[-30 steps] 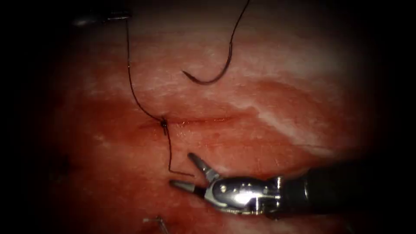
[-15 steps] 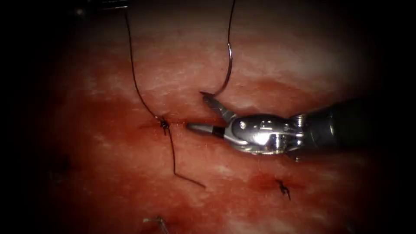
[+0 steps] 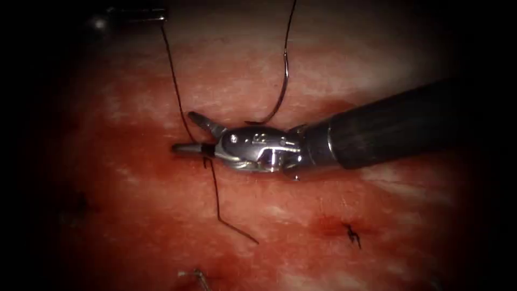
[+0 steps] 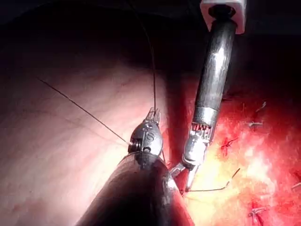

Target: Wound Closure

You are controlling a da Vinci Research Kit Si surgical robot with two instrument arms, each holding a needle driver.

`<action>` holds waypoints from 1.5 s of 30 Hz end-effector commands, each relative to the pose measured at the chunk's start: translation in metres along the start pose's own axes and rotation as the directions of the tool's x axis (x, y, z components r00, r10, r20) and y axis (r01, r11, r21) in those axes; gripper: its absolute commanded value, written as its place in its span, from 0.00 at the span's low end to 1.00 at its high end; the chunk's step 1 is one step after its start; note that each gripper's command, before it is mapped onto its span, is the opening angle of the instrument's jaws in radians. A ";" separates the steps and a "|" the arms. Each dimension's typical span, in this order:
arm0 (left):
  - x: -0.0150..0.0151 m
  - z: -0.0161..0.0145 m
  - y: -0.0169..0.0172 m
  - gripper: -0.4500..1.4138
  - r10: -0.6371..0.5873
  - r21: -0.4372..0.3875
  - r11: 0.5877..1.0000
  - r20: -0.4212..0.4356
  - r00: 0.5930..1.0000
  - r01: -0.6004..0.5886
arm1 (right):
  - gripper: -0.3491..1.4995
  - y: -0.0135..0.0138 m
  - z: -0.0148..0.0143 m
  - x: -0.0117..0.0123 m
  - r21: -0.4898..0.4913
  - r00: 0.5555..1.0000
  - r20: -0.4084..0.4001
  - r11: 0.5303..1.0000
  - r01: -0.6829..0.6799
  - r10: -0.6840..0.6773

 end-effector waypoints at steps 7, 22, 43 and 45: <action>0.0007 0.0013 0.0017 0.00 0.004 -0.004 1.000 0.000 1.000 -0.004 | 0.88 0.0010 0.0023 -0.0010 -0.011 1.000 0.005 1.000 -0.001 0.001; 0.0021 0.0021 0.0035 0.00 0.016 -0.014 1.000 -0.004 1.000 -0.016 | 0.86 0.0008 0.0051 -0.0026 -0.026 1.000 0.025 1.000 0.016 -0.015; 0.0012 0.0020 0.0029 0.00 0.022 -0.031 0.999 0.005 1.000 -0.021 | 0.95 0.0039 -0.0046 0.0009 -0.149 0.996 -0.087 0.989 -0.001 -0.013; 0.0004 0.0024 0.0020 0.00 0.022 -0.028 0.999 0.004 1.000 -0.022 | 0.95 0.0043 -0.0082 0.0013 -0.150 0.994 -0.105 0.989 0.008 -0.024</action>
